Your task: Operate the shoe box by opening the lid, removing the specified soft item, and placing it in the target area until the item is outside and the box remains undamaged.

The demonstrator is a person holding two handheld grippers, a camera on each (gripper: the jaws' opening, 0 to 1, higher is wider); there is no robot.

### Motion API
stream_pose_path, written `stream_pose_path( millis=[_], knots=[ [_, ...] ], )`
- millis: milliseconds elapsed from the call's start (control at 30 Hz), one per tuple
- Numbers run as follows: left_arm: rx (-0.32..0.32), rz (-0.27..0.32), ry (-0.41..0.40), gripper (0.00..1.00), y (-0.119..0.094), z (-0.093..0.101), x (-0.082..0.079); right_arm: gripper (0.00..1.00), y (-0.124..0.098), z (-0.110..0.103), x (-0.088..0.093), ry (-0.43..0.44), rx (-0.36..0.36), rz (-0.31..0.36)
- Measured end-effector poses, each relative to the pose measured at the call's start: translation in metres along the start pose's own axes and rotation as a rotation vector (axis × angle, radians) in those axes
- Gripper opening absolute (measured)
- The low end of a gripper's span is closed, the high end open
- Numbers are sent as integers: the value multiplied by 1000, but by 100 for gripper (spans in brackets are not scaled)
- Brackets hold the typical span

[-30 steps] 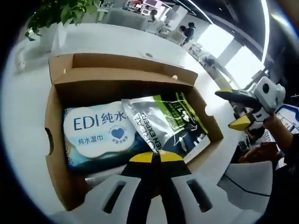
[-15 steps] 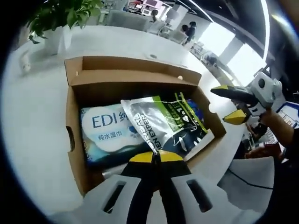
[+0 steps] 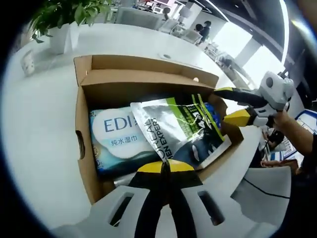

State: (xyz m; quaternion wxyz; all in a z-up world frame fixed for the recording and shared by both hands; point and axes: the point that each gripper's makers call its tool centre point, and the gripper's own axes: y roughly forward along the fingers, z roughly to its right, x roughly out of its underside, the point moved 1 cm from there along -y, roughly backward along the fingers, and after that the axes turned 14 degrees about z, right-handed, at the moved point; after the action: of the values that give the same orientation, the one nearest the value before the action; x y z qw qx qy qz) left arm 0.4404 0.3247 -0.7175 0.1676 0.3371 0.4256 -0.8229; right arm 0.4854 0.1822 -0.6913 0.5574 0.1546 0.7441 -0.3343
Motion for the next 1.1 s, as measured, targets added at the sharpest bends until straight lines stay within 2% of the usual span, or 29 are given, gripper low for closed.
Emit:
stream_pose_path(
  millis=[433,933,1100],
  knots=[
    [3,-4,-16,0,1,0,1,39,22,7,9,34,-25,-40],
    [6,-13,-24,0,0,-1,1,28,38,10,14,83,-22,-51],
    [5,-13,-28,0,0,-1,2,14,35,18,13,76,11,-43]
  ],
)
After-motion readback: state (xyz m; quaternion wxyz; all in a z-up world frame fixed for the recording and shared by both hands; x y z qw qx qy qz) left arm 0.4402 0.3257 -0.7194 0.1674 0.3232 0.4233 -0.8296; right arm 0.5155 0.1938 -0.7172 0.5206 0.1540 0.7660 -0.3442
